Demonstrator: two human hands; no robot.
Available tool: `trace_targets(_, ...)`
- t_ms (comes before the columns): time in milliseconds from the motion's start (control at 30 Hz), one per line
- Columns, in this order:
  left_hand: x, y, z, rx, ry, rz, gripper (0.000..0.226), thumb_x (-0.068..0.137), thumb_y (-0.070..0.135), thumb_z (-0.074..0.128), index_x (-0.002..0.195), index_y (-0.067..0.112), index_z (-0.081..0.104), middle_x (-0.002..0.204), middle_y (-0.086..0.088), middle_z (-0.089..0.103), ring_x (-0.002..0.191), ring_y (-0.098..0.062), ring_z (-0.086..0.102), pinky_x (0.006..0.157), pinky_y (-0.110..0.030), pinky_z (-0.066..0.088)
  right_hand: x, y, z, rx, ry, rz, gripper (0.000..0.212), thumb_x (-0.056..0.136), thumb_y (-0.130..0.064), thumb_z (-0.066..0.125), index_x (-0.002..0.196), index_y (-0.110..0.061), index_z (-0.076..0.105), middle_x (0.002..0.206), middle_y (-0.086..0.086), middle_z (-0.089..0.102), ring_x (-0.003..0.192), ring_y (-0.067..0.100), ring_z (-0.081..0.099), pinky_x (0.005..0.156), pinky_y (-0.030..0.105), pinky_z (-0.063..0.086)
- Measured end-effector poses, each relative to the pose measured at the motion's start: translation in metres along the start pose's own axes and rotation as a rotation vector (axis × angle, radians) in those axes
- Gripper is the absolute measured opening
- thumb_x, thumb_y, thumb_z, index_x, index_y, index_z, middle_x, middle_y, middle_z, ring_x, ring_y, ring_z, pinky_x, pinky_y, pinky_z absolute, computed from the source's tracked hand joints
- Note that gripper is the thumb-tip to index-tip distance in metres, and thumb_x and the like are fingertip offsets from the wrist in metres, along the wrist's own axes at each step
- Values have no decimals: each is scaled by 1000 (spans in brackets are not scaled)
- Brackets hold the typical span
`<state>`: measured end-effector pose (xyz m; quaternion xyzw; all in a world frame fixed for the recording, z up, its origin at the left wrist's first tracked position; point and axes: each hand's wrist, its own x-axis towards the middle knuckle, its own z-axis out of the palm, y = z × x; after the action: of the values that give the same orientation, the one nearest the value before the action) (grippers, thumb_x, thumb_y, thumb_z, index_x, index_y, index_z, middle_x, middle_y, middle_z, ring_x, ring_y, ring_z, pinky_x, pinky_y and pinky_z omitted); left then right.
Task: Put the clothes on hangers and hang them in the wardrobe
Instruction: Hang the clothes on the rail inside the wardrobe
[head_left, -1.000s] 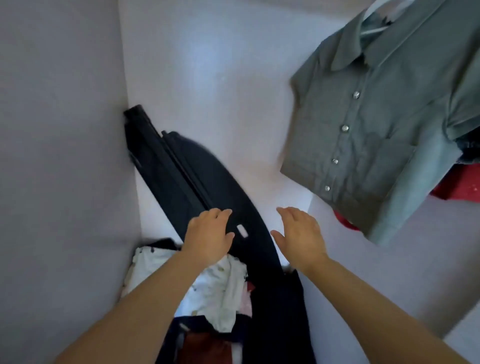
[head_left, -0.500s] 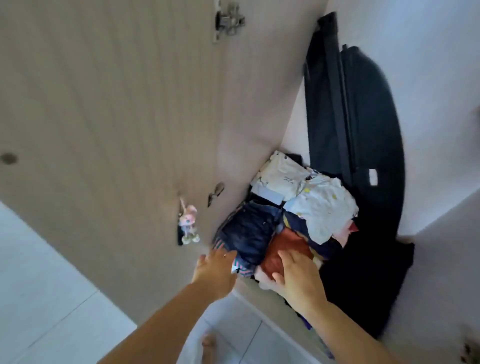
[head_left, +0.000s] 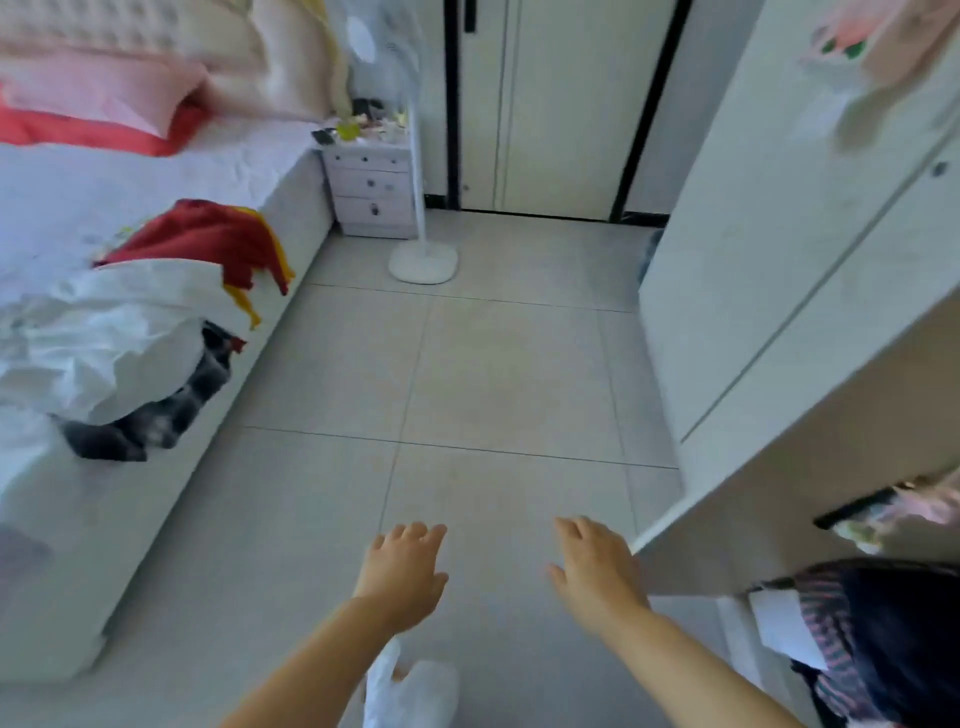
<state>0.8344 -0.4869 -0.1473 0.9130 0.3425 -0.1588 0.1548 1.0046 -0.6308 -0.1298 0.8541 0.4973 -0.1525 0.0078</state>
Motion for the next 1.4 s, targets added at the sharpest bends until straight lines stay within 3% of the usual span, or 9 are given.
trace_targets(167, -8, -129, -32, -155, 108, -244, 59, 94, 41, 43, 146, 26, 20, 147, 1, 32, 135, -22, 29, 109, -37, 23, 103, -130, -19, -60, -12, -235, 46, 94, -40, 44, 134, -18, 37, 131, 1, 45, 121, 22, 42, 100, 32, 33)
trace_targets(467, 5, -325, -90, -267, 239, -525, 58, 93, 40, 44, 144, 24, 22, 146, 0, 33, 134, -23, 28, 108, -38, 23, 251, -331, -36, -124, -31, -522, 53, 95, -42, 41, 141, -21, 27, 139, -3, 38, 124, 19, 40, 100, 29, 30)
trace_targets(867, 90, -496, -147, -404, 316, -863, 55, 90, 36, 45, 141, 27, 26, 139, 2, 38, 129, -21, 34, 102, -33, 27, 456, -505, -49, -158, -77, -903, 53, 95, -40, 41, 142, -20, 26, 138, -5, 37, 129, 15, 32, 107, 28, 20)
trace_targets(1067, 125, -567, -197, -493, 367, -1018, 44, 88, 33, 46, 131, 26, 38, 131, 3, 45, 121, -22, 41, 95, -32, 31, 549, -590, -76, -186, -126, -1023, 45, 94, -39, 45, 134, -21, 35, 132, -5, 43, 123, 16, 37, 105, 28, 23)
trace_targets(1400, 177, -733, -224, -527, 400, -1119, 56, 91, 41, 44, 143, 27, 25, 144, 3, 36, 130, -21, 35, 104, -35, 29, 669, -745, -74, -241, -162, -1128, 45, 94, -39, 45, 134, -22, 36, 133, -3, 43, 121, 17, 40, 102, 28, 28)
